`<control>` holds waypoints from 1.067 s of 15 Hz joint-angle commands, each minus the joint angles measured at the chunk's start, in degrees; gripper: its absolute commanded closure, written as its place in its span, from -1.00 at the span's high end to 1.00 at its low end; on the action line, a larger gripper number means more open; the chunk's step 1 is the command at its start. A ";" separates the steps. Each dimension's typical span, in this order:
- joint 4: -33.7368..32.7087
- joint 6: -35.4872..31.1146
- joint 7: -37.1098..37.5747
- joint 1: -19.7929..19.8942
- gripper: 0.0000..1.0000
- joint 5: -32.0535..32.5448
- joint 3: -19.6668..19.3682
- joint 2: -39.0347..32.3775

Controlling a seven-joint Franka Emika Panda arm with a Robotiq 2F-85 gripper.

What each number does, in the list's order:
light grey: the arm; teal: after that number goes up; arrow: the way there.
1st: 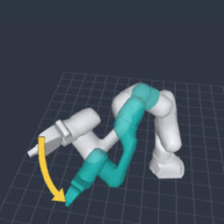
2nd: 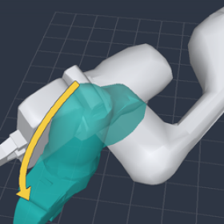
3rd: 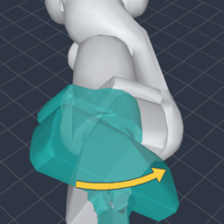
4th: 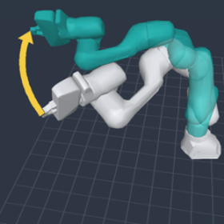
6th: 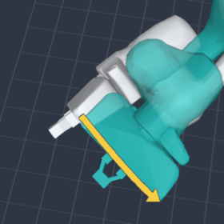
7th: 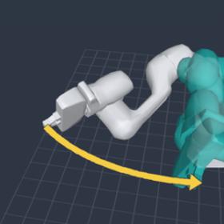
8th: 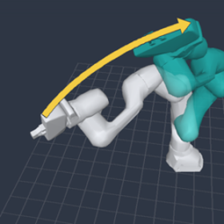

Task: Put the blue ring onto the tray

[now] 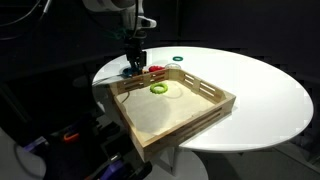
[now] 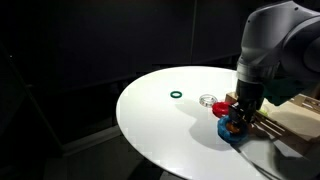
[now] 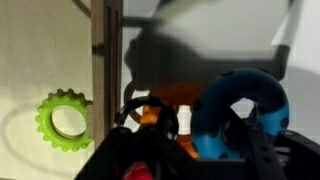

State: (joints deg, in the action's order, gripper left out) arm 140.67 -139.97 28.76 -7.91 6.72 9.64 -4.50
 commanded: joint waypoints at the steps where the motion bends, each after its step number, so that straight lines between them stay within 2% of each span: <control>1: -0.93 0.06 2.48 -1.28 -0.46 1.56 -1.13 -0.81; 3: -1.08 0.07 2.79 -1.57 -0.80 1.60 -1.18 -0.62; 10: -0.80 0.16 2.87 -1.68 -0.79 0.70 -1.44 2.15; 16: 0.68 0.17 2.27 0.16 -0.79 -0.29 -2.72 8.34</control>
State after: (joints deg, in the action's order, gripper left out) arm 139.74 -139.98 30.19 -8.70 6.69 7.65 -0.56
